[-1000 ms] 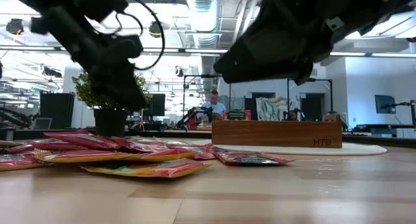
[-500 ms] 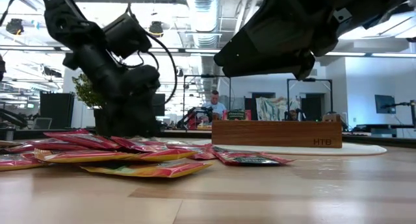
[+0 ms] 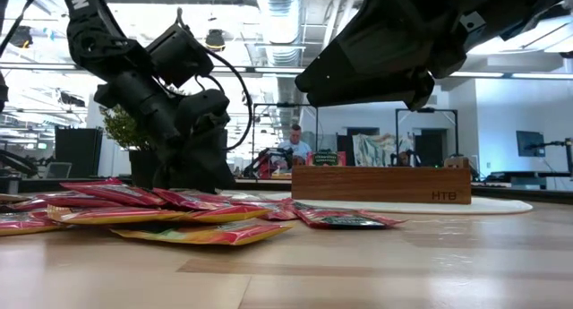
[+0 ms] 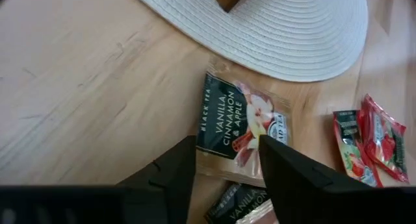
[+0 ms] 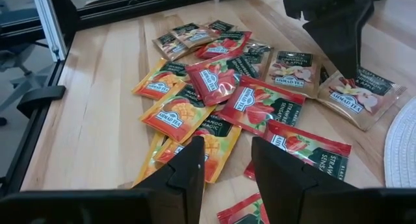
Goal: Pick & Place Tea
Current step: Put the brown tea bag into the middle section of the wooden organizer
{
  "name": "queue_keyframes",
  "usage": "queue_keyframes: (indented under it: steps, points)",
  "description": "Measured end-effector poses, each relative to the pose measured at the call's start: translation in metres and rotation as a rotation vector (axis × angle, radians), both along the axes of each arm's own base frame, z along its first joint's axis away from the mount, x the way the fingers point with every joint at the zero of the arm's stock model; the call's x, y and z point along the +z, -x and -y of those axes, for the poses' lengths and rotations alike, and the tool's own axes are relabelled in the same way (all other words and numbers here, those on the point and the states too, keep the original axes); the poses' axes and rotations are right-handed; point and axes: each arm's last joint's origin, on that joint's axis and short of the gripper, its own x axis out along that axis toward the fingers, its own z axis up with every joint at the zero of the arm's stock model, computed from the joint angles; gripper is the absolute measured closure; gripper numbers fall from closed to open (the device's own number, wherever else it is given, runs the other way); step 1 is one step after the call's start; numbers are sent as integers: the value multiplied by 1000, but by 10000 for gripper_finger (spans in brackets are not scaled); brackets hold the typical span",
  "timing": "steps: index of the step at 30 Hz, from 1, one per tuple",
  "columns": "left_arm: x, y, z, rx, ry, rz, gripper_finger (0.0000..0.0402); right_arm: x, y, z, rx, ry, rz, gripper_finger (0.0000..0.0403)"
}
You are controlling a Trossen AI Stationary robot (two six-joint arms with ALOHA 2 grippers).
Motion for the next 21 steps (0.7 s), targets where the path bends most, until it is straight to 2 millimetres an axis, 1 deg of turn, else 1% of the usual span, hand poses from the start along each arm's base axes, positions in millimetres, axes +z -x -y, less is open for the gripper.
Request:
queue_keyframes:
  steps: [5, 8, 9, 12, 14, 16, 19, 21]
  points:
    - [0, -1, 1, -39, -38, 12, 327, 0, 0, 0, -1, 1, 0, 285]
    - [1, -2, 5, -101, -82, 26, 377, 0, 1, -1, 0, 3, 0, 285]
    - [2, -2, 7, -122, -97, 34, 389, 1, 2, -1, -2, 7, 1, 285]
    - [10, -9, 14, -182, -156, 70, 398, 4, 5, -4, -15, 22, 10, 285]
    - [18, -13, 22, -229, -201, 104, 400, 6, 10, -5, -30, 51, 2, 285]
    - [27, -21, 31, -245, -258, 141, 401, 8, 11, -5, -56, 32, 12, 285]
    - [42, -29, 47, -281, -403, 176, 401, 10, 16, 0, -119, 18, -12, 285]
    - [49, -31, 60, -312, -519, 183, 401, 11, 19, 5, -174, 2, -33, 284]
